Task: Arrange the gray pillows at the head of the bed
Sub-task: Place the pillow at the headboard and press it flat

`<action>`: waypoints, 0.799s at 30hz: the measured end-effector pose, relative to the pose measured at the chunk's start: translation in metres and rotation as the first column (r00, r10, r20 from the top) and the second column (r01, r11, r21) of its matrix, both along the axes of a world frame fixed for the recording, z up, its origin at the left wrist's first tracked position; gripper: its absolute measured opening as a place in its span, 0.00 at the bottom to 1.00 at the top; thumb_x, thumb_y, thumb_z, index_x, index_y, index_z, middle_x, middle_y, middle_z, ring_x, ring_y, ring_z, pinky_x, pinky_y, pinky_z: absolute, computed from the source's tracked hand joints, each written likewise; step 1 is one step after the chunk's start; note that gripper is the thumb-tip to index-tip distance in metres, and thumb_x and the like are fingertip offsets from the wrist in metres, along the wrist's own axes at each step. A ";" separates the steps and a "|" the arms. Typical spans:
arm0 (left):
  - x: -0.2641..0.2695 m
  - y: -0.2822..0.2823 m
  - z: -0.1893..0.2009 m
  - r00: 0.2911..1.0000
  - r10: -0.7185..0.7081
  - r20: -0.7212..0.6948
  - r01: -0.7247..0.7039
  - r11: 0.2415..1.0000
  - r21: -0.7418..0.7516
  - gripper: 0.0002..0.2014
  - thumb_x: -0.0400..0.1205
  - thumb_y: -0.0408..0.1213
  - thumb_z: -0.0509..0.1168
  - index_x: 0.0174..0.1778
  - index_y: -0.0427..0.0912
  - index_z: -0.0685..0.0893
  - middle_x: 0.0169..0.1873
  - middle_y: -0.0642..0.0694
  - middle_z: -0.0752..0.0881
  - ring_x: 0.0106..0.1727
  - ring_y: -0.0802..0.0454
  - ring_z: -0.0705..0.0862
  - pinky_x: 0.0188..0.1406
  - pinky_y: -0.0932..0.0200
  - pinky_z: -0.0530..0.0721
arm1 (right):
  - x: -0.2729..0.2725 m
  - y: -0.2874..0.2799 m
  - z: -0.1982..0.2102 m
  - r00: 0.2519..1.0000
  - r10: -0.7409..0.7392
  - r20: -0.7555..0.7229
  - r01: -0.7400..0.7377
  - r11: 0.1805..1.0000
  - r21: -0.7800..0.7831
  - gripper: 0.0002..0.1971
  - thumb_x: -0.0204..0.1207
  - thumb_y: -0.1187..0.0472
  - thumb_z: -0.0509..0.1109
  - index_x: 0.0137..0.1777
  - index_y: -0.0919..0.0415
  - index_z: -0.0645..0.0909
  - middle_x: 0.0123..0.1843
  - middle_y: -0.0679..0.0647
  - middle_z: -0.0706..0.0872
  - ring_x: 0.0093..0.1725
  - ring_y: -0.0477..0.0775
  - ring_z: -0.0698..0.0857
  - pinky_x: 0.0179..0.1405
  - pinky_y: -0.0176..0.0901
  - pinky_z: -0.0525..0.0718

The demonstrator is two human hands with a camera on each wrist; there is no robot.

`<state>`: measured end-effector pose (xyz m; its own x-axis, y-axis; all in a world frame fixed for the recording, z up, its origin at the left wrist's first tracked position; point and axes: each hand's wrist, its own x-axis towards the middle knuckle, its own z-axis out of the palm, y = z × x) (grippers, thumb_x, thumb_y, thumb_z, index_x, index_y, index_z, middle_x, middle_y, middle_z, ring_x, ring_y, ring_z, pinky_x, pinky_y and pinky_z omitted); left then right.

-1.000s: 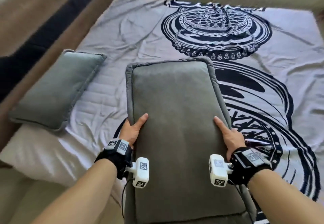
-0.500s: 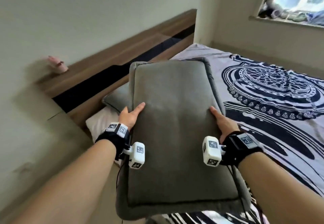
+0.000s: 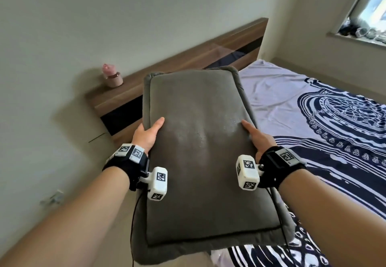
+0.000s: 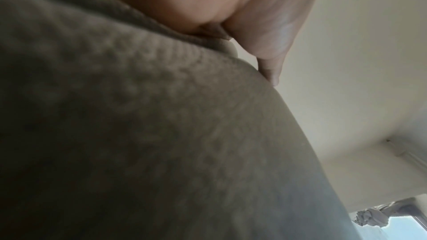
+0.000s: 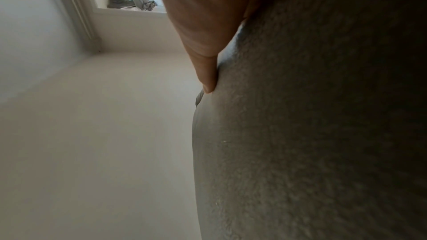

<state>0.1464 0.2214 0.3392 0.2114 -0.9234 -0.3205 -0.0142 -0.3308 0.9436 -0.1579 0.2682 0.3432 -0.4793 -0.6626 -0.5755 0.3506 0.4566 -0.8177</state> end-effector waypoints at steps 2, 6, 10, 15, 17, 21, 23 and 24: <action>0.021 -0.019 0.003 1.000 -0.028 0.007 0.028 1.000 0.009 0.25 0.73 0.55 0.76 0.64 0.48 0.85 0.58 0.46 0.90 0.59 0.45 0.88 0.67 0.46 0.85 | 0.023 -0.012 0.000 1.000 -0.007 0.013 0.007 1.000 0.017 0.50 0.33 0.40 0.92 0.59 0.65 0.88 0.50 0.63 0.95 0.46 0.67 0.95 0.53 0.69 0.91; 0.053 -0.063 0.008 0.995 -0.095 0.043 0.095 0.995 0.018 0.36 0.66 0.62 0.77 0.68 0.46 0.84 0.59 0.46 0.90 0.60 0.44 0.89 0.68 0.44 0.85 | 0.058 -0.039 -0.006 0.997 -0.056 0.052 0.054 0.998 0.043 0.46 0.42 0.41 0.91 0.61 0.66 0.87 0.50 0.64 0.94 0.47 0.67 0.95 0.53 0.69 0.91; 0.058 -0.112 0.007 0.983 -0.171 0.062 0.169 0.985 0.036 0.27 0.77 0.53 0.74 0.69 0.44 0.83 0.60 0.44 0.89 0.59 0.45 0.88 0.65 0.48 0.85 | 0.067 -0.073 -0.023 0.987 -0.151 0.058 0.147 0.987 0.065 0.51 0.37 0.38 0.90 0.62 0.66 0.87 0.51 0.62 0.95 0.46 0.66 0.95 0.53 0.69 0.91; 0.038 -0.172 -0.014 0.963 -0.210 0.166 0.200 0.977 0.077 0.41 0.60 0.70 0.74 0.64 0.47 0.85 0.59 0.45 0.90 0.61 0.43 0.89 0.68 0.44 0.85 | 0.048 -0.116 -0.063 0.965 -0.222 0.137 0.208 0.972 0.107 0.56 0.32 0.37 0.91 0.64 0.63 0.87 0.51 0.62 0.95 0.45 0.66 0.95 0.53 0.68 0.91; 0.031 -0.195 -0.025 0.956 -0.217 0.199 0.200 0.975 0.102 0.44 0.58 0.72 0.70 0.66 0.46 0.84 0.62 0.45 0.89 0.63 0.42 0.88 0.71 0.43 0.83 | 0.043 -0.130 -0.077 0.961 -0.211 0.178 0.188 0.972 0.137 0.56 0.31 0.37 0.91 0.64 0.65 0.87 0.51 0.63 0.95 0.46 0.66 0.95 0.51 0.69 0.91; 0.021 -0.234 -0.048 0.939 -0.271 0.212 0.245 0.959 0.142 0.44 0.56 0.72 0.71 0.64 0.47 0.85 0.61 0.45 0.90 0.63 0.42 0.88 0.71 0.42 0.82 | 0.040 -0.154 -0.092 0.951 -0.235 0.203 0.203 0.965 0.164 0.48 0.43 0.40 0.90 0.63 0.66 0.85 0.54 0.65 0.94 0.49 0.67 0.94 0.47 0.65 0.92; 0.017 -0.263 -0.057 0.929 -0.297 0.222 0.269 0.952 0.148 0.47 0.57 0.71 0.71 0.67 0.45 0.85 0.61 0.45 0.90 0.62 0.43 0.89 0.71 0.43 0.82 | 0.039 -0.168 -0.096 0.951 -0.241 0.195 0.208 0.962 0.177 0.46 0.48 0.40 0.90 0.64 0.66 0.86 0.55 0.65 0.94 0.51 0.67 0.94 0.48 0.64 0.92; 0.013 -0.279 -0.057 0.921 -0.324 0.217 0.295 0.942 0.159 0.47 0.57 0.70 0.71 0.68 0.44 0.85 0.61 0.45 0.90 0.63 0.43 0.88 0.72 0.43 0.82 | 0.038 -0.179 -0.101 0.944 -0.255 0.207 0.218 0.958 0.187 0.46 0.47 0.41 0.90 0.64 0.66 0.86 0.56 0.65 0.94 0.52 0.68 0.94 0.49 0.66 0.92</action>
<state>0.1597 -0.0578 0.2818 0.0047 -0.9123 -0.4096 -0.3521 -0.3848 0.8532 -0.1203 0.0892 0.2427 -0.4559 -0.4367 -0.7756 0.6317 0.4551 -0.6276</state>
